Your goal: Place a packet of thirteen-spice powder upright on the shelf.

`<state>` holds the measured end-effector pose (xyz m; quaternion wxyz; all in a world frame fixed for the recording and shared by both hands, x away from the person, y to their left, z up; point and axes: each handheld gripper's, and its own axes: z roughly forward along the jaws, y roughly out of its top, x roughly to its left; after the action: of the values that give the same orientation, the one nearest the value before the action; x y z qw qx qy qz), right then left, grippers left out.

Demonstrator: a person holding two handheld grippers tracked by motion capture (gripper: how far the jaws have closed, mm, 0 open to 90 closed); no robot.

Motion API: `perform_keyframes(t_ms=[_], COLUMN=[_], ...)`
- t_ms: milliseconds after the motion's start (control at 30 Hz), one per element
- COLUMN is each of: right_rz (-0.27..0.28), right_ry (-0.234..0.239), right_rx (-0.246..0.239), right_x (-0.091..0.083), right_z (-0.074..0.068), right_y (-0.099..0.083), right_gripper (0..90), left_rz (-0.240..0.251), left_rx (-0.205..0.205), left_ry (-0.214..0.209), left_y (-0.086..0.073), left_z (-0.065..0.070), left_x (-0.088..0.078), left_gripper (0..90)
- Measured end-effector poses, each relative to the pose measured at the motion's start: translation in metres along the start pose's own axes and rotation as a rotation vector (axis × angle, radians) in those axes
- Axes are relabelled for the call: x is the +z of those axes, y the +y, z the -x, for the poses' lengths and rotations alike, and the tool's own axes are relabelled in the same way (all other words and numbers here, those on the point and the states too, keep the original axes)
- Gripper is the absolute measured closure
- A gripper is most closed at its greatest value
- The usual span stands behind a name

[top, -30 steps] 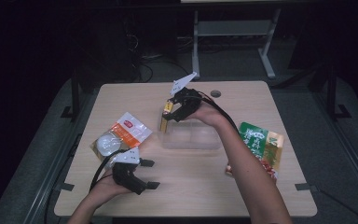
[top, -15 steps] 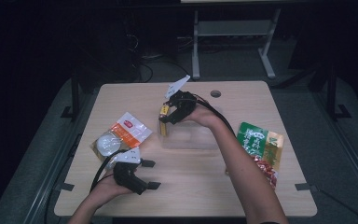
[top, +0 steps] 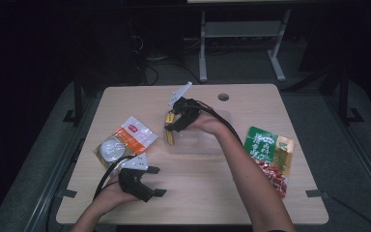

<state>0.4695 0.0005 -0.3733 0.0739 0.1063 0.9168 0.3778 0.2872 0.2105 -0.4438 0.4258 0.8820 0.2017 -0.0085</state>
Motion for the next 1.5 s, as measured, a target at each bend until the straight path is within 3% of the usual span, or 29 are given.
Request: perform_keyframes(t_ms=[233, 433, 600, 900, 1233, 1500], right_rz=[0.008, 0.033, 0.059, 0.055, 0.065, 0.082], right_ry=[-0.005, -0.025, -0.042, -0.09, -0.161, -0.185], right_rx=[0.029, 0.046, 0.072, 0.138, 0.156, 0.187], right_x=[-0.001, -0.018, -0.034, -0.056, -0.085, -0.1], right_z=[0.002, 0.0, -0.004, -0.016, -0.039, -0.052], right_y=[-0.002, -0.001, -0.008, -0.034, -0.062, -0.086], right_gripper=[23.4, 18.6, 16.3, 16.1, 16.0, 16.2], left_rz=[-0.016, -0.042, -0.032, -0.017, -0.026, -0.015], left_rx=[0.016, 0.046, 0.031, 0.025, 0.033, 0.026], left_ry=[0.031, 0.039, 0.027, 0.016, 0.024, 0.03], left_y=[0.0, -0.001, -0.001, -0.002, -0.002, -0.003], left_z=[0.0, -0.002, 0.0, -0.001, 0.001, 0.001], left_x=[-0.001, 0.0, 0.003, 0.002, 0.002, 0.001], left_gripper=[12.5, 12.7, 12.9, 13.2, 13.3, 13.3])
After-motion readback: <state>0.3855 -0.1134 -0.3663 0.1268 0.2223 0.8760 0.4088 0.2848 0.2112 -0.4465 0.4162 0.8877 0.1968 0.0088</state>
